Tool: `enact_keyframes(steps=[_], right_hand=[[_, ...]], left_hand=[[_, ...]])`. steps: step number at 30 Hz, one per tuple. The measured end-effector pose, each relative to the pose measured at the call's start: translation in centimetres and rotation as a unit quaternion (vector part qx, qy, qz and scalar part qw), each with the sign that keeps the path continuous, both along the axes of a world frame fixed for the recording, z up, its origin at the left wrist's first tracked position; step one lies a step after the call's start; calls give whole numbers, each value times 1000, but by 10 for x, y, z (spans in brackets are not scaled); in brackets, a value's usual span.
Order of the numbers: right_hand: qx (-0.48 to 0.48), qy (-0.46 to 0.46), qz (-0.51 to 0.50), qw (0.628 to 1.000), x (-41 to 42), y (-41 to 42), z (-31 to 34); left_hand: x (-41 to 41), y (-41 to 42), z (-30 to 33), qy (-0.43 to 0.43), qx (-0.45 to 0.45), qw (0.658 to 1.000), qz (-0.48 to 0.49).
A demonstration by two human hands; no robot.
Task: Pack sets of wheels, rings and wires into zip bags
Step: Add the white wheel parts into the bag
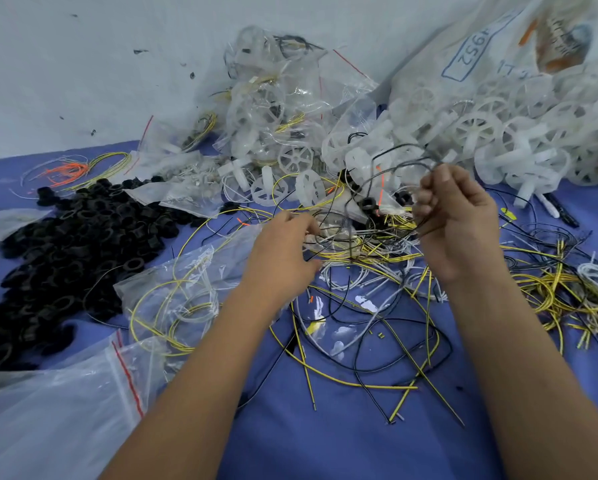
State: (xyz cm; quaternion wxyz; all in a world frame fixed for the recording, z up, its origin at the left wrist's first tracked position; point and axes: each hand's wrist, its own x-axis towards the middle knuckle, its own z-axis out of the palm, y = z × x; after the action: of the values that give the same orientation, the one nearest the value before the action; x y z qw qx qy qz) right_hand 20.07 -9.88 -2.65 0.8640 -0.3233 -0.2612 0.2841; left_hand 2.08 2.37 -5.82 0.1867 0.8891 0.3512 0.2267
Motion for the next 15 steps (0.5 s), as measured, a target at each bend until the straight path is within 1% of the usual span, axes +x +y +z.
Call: enact_keyframes(steps=[2, 3, 5, 7, 8, 9, 11, 12, 13, 14, 15], right_hand=[[47, 86, 22, 995, 5, -2, 2], [61, 113, 30, 991, 7, -2, 2], [68, 128, 32, 989, 10, -1, 1], [63, 114, 27, 991, 9, 0, 0], [50, 95, 20, 994, 8, 1, 0], [25, 67, 6, 997, 7, 2, -1], [-53, -19, -38, 998, 1, 5, -4], [-95, -75, -60, 991, -2, 6, -6], [-134, -140, -78, 978, -5, 8, -8], [-167, -202, -89, 961, -8, 9, -10], [-189, -255, -90, 944, -10, 11, -13]], left_hand=[[-4, -1, 0, -33, -1, 999, 16], [-5, -2, 0, -50, 14, 998, 22], [-7, -3, 0, -92, 43, 994, 38], [-7, -4, 2, -148, 8, 988, 49], [-7, -5, 4, -168, -19, 985, 41], [-6, -8, 7, -165, -34, 985, 29], [-3, -17, 10, -159, -20, 987, 8], [-1, -21, 13, -202, -36, 979, 2], [1, -25, 19, -272, -87, 958, -4], [4, -28, 27, -336, -164, 927, -17], [7, -29, 33, -372, -243, 896, -26]])
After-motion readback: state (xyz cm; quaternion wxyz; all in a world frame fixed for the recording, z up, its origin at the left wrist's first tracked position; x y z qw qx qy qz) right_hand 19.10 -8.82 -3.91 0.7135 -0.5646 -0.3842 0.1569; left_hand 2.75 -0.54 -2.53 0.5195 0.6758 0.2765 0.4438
